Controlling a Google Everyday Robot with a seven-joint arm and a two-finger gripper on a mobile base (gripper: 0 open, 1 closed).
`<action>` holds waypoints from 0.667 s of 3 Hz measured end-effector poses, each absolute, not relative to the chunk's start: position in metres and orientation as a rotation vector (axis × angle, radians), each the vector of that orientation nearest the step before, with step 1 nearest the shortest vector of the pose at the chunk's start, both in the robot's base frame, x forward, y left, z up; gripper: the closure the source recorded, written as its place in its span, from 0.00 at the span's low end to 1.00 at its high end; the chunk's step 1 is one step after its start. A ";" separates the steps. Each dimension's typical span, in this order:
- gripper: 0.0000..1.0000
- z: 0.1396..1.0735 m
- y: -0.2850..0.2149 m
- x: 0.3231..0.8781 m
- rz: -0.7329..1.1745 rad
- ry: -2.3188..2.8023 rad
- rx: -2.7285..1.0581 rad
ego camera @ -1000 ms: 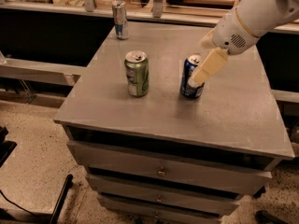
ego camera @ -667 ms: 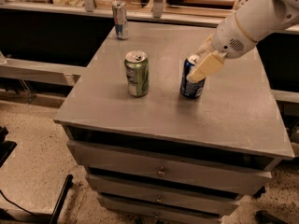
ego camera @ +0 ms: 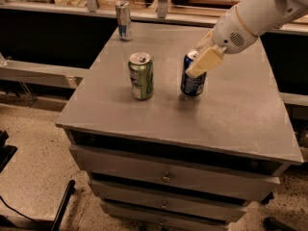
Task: Move pepsi can near redbull can
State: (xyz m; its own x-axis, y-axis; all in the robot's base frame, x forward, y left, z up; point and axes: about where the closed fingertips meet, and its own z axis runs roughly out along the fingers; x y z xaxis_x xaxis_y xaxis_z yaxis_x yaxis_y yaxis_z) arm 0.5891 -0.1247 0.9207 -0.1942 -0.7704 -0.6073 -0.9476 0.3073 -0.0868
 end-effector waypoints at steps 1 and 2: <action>1.00 0.955 -0.114 0.608 0.374 1.988 -1.516; 1.00 0.984 -0.095 0.641 0.307 1.973 -1.502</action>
Offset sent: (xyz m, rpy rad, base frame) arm 0.0974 0.0541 0.1064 -0.0537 -0.1610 -0.0487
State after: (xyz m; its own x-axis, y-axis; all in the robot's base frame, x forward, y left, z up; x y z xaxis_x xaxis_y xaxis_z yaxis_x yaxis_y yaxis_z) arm 0.6413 -0.0953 0.9843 -0.1498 -0.7813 -0.6059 -0.9283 0.3221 -0.1858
